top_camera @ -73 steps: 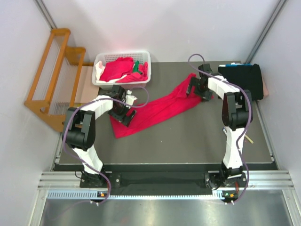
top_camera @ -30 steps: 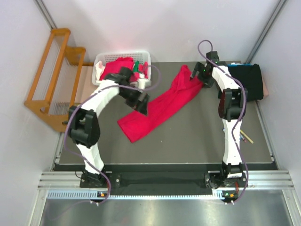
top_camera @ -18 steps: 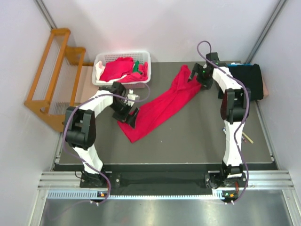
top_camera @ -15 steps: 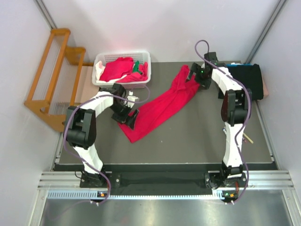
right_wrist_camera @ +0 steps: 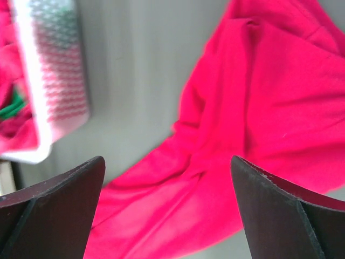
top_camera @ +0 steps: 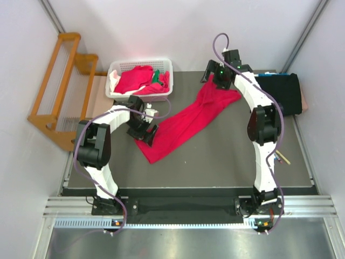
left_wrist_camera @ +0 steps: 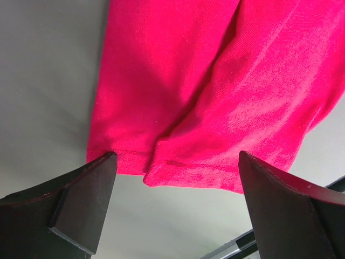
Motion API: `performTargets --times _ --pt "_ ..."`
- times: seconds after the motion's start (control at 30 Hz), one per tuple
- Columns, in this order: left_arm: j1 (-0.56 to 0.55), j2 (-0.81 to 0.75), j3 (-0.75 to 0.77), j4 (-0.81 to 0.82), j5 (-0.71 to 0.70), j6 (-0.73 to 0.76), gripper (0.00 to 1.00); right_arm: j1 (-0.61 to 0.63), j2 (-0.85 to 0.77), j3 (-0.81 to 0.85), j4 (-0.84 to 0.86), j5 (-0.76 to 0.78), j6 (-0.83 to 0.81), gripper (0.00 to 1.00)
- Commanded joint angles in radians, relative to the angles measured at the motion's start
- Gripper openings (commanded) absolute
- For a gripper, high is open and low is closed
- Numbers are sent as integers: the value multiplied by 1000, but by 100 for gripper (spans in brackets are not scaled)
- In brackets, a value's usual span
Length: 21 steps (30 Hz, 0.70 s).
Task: Fold and stack the t-shirts
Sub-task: Fold the tshirt
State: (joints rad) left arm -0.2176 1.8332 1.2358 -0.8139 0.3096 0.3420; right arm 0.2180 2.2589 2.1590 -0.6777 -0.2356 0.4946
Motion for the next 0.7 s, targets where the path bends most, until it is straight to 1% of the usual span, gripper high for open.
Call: performTargets --times 0.0,0.17,0.33,0.4,0.5,0.67 --pt "6 -18 7 42 -10 22 99 -29 119 75 -36 5 12 100" --pt "6 -52 10 27 2 20 99 -43 137 16 -7 5 24 100" --pt "6 -45 -4 27 6 20 99 -46 110 -80 13 24 45 100" --pt "4 -40 -10 28 8 22 99 -51 103 -94 24 35 51 100" --pt "4 -31 -9 28 9 22 99 -66 128 -82 24 27 58 100" --pt "-6 -2 -10 33 13 17 99 -92 194 -1 1 10 55 100"
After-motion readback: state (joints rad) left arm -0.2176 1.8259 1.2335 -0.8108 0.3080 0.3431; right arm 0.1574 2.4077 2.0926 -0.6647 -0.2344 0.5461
